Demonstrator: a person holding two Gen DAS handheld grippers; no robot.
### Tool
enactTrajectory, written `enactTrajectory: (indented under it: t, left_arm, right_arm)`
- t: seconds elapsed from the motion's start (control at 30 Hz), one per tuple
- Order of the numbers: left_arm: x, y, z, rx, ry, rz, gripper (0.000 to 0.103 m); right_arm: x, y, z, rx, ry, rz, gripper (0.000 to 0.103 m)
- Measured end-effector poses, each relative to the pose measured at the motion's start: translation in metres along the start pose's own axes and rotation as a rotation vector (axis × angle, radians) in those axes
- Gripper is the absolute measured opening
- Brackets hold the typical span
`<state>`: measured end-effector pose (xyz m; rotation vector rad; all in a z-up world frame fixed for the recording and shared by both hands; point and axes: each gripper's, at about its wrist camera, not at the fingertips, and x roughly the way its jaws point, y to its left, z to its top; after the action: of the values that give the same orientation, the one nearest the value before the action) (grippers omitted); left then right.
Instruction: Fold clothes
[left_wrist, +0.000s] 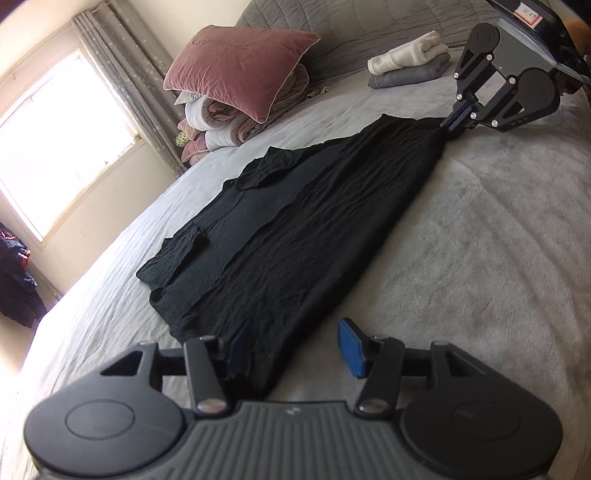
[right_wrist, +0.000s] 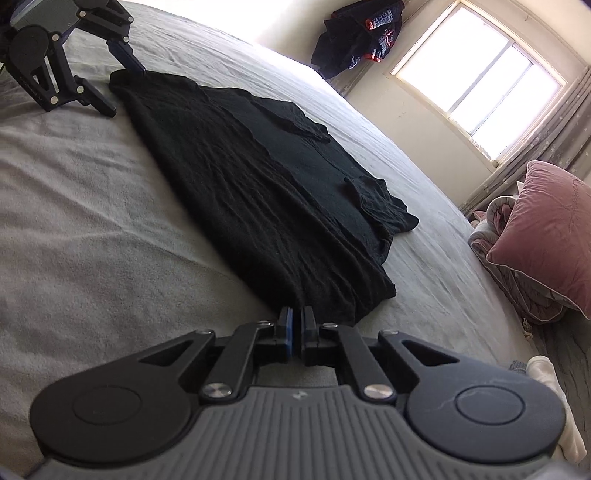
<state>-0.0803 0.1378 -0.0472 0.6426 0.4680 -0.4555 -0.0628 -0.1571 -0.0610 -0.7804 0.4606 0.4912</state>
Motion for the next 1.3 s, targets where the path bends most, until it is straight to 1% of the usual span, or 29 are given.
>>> enactTrajectory:
  t: [0.07,0.1,0.13,0.17,0.2,0.23,0.3,0.33,0.43,0.53,0.6,0.67,0.73,0.8,0.83,0.87,0.9,0.93,0.97,1.0,1.03,1.13,1.27,1.3]
  left_arm:
    - [0.001,0.022,-0.010,-0.131,0.030,-0.020,0.060]
    - [-0.001,0.031,-0.014,-0.183,0.045,-0.023,0.060]
    - [-0.004,0.035,-0.018,-0.204,0.049,-0.010,0.060]
    - [-0.008,0.039,-0.022,-0.224,0.051,0.002,0.060]
    - [-0.011,0.036,-0.024,-0.212,0.037,0.010,0.060]
    - [-0.015,0.033,-0.025,-0.198,0.023,0.017,0.060]
    - [-0.016,0.018,-0.019,-0.130,-0.005,-0.002,0.060]
    - [-0.016,0.011,-0.017,-0.096,-0.019,-0.011,0.060]
    - [-0.017,-0.011,-0.008,0.004,-0.060,-0.040,0.060]
    - [-0.005,-0.010,-0.001,0.042,-0.052,-0.056,0.060]
    - [0.001,0.004,0.002,-0.008,-0.028,-0.083,0.061]
    - [0.007,0.014,0.001,-0.023,-0.004,-0.080,0.061]
    - [0.009,0.021,-0.004,-0.038,0.000,-0.091,0.061]
    - [0.011,0.031,-0.009,-0.093,0.007,-0.112,0.061]
    - [0.013,0.036,-0.012,-0.124,0.011,-0.120,0.061]
    - [0.014,0.041,-0.014,-0.158,0.017,-0.128,0.060]
    - [0.015,0.044,-0.015,-0.184,0.022,-0.138,0.058]
    - [0.016,0.046,-0.015,-0.202,0.029,-0.147,0.047]
    - [0.017,0.048,-0.016,-0.219,0.035,-0.156,0.030]
    - [0.017,0.049,-0.015,-0.222,0.041,-0.153,0.018]
    - [0.018,0.048,-0.013,-0.214,0.052,-0.134,0.004]
    - [0.011,0.052,-0.008,-0.214,0.036,-0.123,0.003]
    - [-0.002,0.070,0.003,-0.257,-0.014,-0.123,0.003]
    - [-0.003,0.078,0.007,-0.282,-0.026,-0.126,0.003]
  right_arm:
    - [-0.001,-0.001,-0.005,0.003,0.005,0.001,0.003]
    - [-0.003,-0.003,-0.005,0.024,0.007,0.005,0.004]
    - [-0.005,-0.006,-0.006,0.046,0.006,0.011,0.004]
    - [-0.008,-0.008,-0.007,0.058,0.003,0.019,0.010]
    - [-0.011,-0.008,-0.008,0.068,0.000,0.024,0.019]
    - [-0.013,-0.007,-0.009,0.061,-0.004,0.013,0.022]
    - [-0.016,-0.003,-0.010,0.036,-0.017,-0.006,0.034]
    - [-0.017,-0.002,-0.010,0.026,-0.023,-0.013,0.036]
    - [-0.015,0.000,-0.007,0.021,-0.038,-0.001,0.036]
    - [-0.008,0.002,-0.005,0.009,-0.047,0.009,0.036]
    - [-0.004,-0.002,-0.004,0.017,-0.049,0.016,0.036]
    - [-0.001,-0.007,-0.004,0.040,-0.047,0.026,0.036]
    - [0.001,-0.012,-0.005,0.062,-0.045,0.030,0.036]
    - [0.003,-0.016,-0.006,0.088,-0.047,0.034,0.035]
    - [0.004,-0.018,-0.005,0.109,-0.044,0.035,0.031]
    - [0.005,-0.020,-0.005,0.129,-0.041,0.035,0.024]
    - [0.006,-0.022,-0.005,0.146,-0.037,0.031,0.011]
    - [0.006,-0.023,-0.004,0.158,-0.036,0.024,0.007]
    - [0.006,-0.025,-0.004,0.172,-0.036,0.019,0.007]
    - [0.005,-0.028,-0.003,0.195,-0.045,0.020,0.006]
    - [0.003,-0.031,-0.002,0.218,-0.054,0.021,0.006]
    - [-0.002,-0.040,0.002,0.281,-0.091,0.014,0.005]
    - [-0.008,-0.056,0.014,0.354,-0.144,-0.001,0.005]
    - [-0.008,-0.061,0.017,0.366,-0.155,-0.002,0.005]
